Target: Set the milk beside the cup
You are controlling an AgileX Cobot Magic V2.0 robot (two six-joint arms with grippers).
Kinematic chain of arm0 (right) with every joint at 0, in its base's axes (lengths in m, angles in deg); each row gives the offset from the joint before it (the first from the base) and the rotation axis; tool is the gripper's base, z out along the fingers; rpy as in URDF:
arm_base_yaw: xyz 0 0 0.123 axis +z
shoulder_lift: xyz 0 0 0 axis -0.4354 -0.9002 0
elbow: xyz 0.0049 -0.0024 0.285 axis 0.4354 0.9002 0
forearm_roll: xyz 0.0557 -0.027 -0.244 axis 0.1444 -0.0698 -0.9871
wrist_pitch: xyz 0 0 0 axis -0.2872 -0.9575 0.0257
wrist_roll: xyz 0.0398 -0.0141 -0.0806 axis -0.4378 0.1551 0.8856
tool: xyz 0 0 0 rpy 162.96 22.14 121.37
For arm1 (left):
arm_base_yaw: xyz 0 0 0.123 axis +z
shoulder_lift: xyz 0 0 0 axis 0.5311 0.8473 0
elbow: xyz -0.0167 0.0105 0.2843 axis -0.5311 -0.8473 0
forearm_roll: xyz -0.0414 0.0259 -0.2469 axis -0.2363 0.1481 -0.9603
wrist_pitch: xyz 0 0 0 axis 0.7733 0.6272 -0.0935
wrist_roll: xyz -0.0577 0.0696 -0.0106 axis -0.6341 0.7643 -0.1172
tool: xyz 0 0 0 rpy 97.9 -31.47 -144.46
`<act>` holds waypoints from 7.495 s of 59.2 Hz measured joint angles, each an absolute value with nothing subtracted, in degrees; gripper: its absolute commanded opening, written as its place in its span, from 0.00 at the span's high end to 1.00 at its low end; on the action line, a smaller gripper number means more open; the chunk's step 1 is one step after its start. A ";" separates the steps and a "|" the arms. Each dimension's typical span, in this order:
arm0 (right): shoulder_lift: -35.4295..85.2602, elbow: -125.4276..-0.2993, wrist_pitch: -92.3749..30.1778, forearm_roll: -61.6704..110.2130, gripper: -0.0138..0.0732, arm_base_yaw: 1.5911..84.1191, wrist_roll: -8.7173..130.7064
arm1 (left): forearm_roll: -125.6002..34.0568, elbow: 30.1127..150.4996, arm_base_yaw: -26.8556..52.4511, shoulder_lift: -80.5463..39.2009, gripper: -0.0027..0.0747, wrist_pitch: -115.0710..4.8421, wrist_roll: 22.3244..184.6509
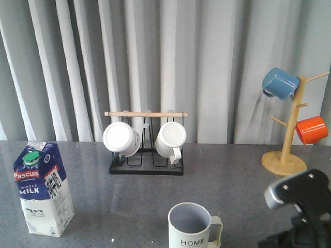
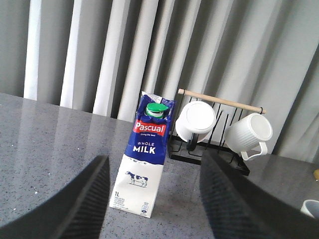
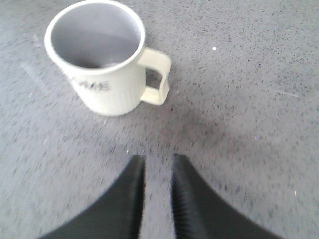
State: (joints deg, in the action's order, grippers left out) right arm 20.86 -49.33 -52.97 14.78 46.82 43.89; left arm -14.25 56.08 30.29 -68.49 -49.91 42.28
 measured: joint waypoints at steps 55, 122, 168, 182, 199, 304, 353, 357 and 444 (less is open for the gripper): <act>46.46 -26.04 -54.45 7.07 0.85 46.82 44.39 | -19.09 90.06 30.29 -42.78 0.23 -26.90 62.69; 46.48 -25.99 -54.25 7.78 0.85 46.82 43.00 | -25.78 136.70 30.29 1.00 0.23 -0.20 69.05; 46.48 -25.99 -54.25 7.89 0.85 46.82 42.94 | -21.77 144.19 30.29 18.16 0.25 5.00 67.58; 46.48 -25.99 -54.25 7.93 0.85 46.82 42.94 | -21.77 144.19 30.29 20.37 0.25 4.94 67.58; 46.48 -25.99 -54.25 7.93 0.85 46.82 42.94 | -21.72 144.19 30.29 23.50 0.25 4.94 67.69; 46.48 -25.99 -54.25 8.17 0.85 46.82 42.87 | -51.54 157.92 22.89 26.97 0.98 4.60 77.26; 46.48 -25.99 -54.25 9.23 0.85 46.82 42.87 | -39.53 157.92 14.29 39.34 0.97 4.93 73.57; 46.48 -25.99 -54.25 9.23 0.85 46.82 42.87 | -39.48 157.92 14.16 39.68 0.97 4.93 73.57; 46.48 -25.99 -54.25 9.23 0.85 46.82 42.87 | -39.57 157.92 13.54 39.25 0.26 4.50 70.57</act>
